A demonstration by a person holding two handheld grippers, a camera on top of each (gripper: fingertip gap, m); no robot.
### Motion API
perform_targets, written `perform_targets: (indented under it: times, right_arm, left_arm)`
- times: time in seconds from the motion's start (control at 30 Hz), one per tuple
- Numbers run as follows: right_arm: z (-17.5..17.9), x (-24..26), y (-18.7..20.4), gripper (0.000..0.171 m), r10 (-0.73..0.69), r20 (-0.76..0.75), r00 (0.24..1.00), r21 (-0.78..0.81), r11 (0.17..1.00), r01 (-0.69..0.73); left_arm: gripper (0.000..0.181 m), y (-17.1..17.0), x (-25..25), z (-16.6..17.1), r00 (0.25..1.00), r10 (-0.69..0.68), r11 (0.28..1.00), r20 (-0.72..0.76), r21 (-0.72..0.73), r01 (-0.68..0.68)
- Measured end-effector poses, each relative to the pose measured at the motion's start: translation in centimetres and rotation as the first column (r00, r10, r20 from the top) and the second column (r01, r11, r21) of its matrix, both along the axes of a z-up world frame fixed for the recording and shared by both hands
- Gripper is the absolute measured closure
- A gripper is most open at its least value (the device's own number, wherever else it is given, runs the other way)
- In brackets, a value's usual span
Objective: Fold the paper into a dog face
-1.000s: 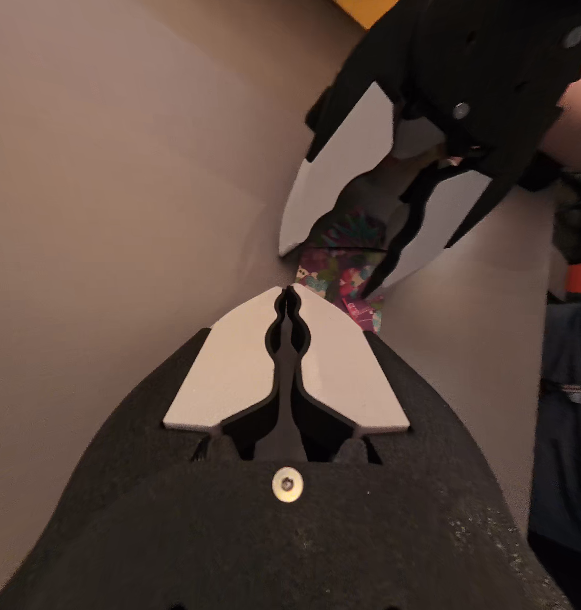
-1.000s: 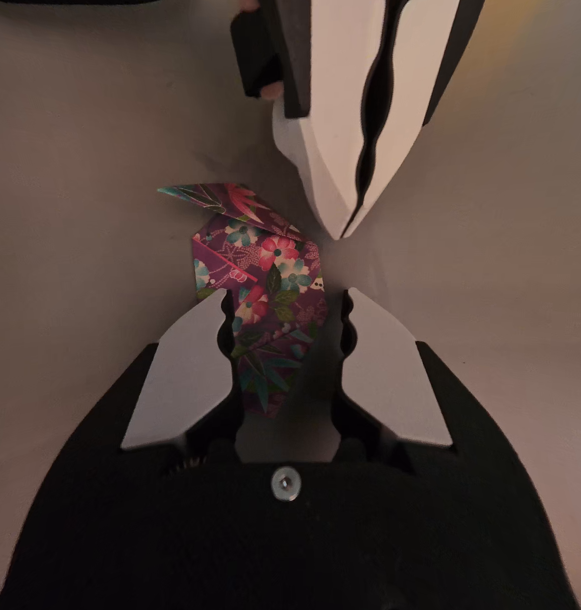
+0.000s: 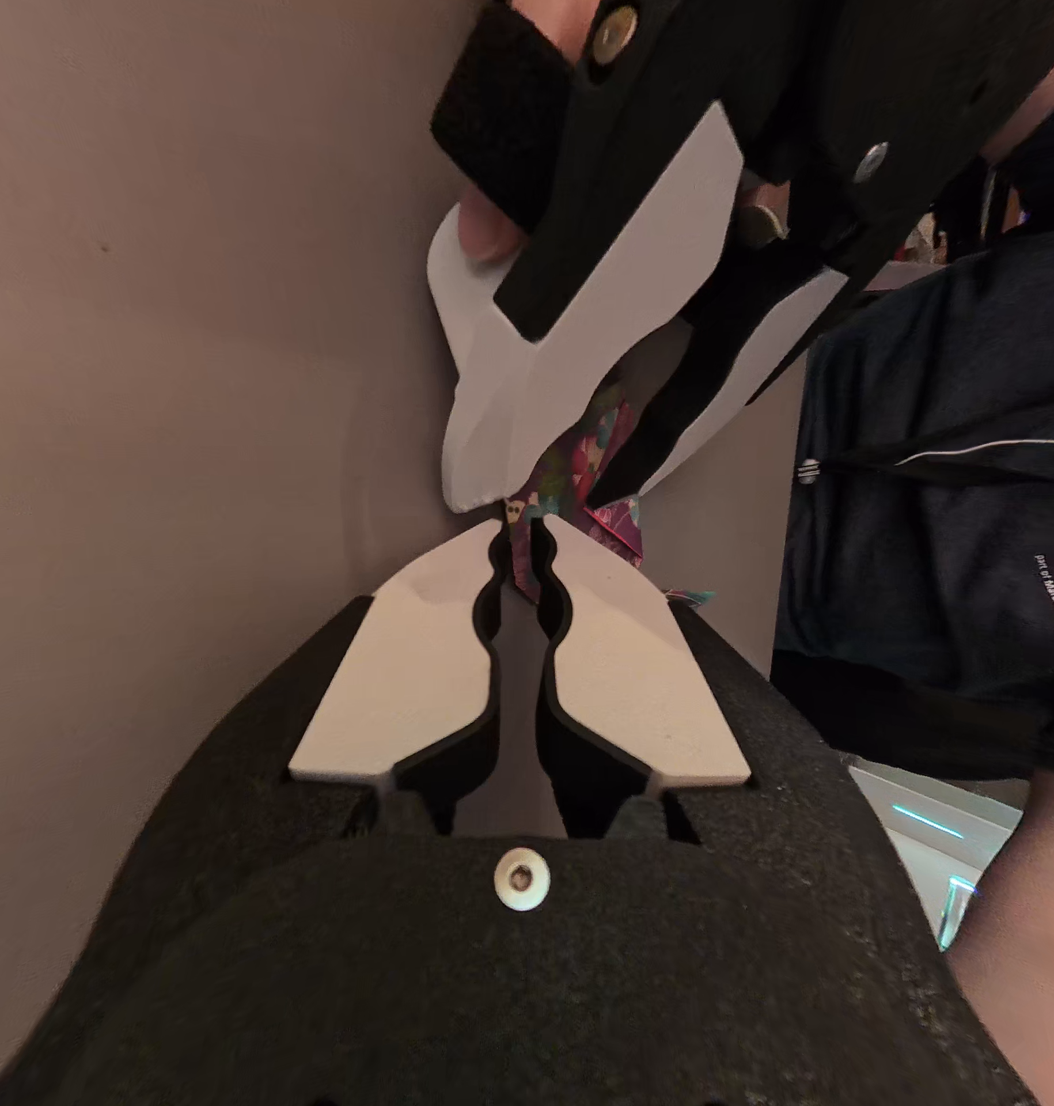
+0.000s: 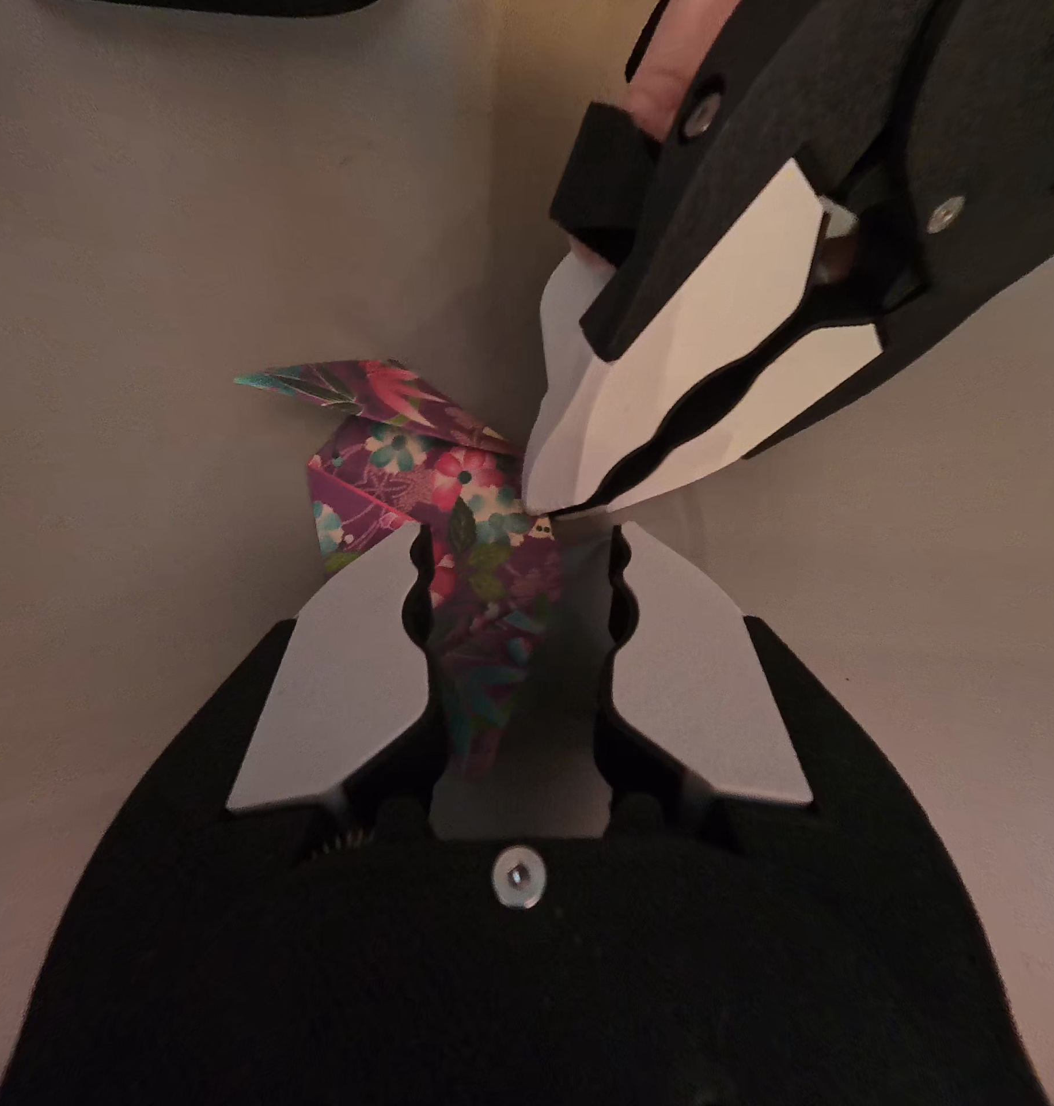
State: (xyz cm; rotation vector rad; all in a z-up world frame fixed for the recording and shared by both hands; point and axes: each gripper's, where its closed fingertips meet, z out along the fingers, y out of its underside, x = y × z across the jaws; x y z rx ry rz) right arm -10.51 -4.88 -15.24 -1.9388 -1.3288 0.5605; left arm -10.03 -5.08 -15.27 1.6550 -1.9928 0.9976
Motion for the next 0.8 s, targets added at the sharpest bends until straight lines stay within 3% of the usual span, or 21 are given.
perform_targets:
  times: [0.3,0.43,0.57,0.67,0.8]
  right_arm:
    - [0.0,0.0,0.0,0.112,0.0,-0.001,1.0,-0.002,1.0,0.0]
    - [-0.1,0.1,0.0,0.112,-0.001,-0.001,1.0,-0.008,1.0,0.001]
    - [-0.2,0.2,0.1,0.113,-0.017,0.002,1.0,-0.026,1.0,0.017]
    - [-0.3,0.2,0.1,0.113,-0.03,0.003,1.0,-0.038,0.999,0.031]
    - [0.6,-0.2,-0.1,0.112,-0.016,-0.034,0.999,-0.03,0.999,0.015]
  left_arm:
    - [0.181,-1.3,0.1,0.6,0.995,0.04,0.998,0.086,-0.043,-0.036]
    - [0.181,-1.5,0.3,1.0,0.991,0.039,0.999,0.125,0.006,-0.04]
    - [0.181,-1.5,0.5,2.9,0.969,0.158,0.987,0.189,-0.008,-0.16]
    - [0.181,-1.1,-0.5,3.9,0.922,0.246,0.957,0.298,0.073,-0.279]
    - [0.16,0.0,-3.1,4.8,0.847,0.344,0.87,0.405,0.201,-0.45]
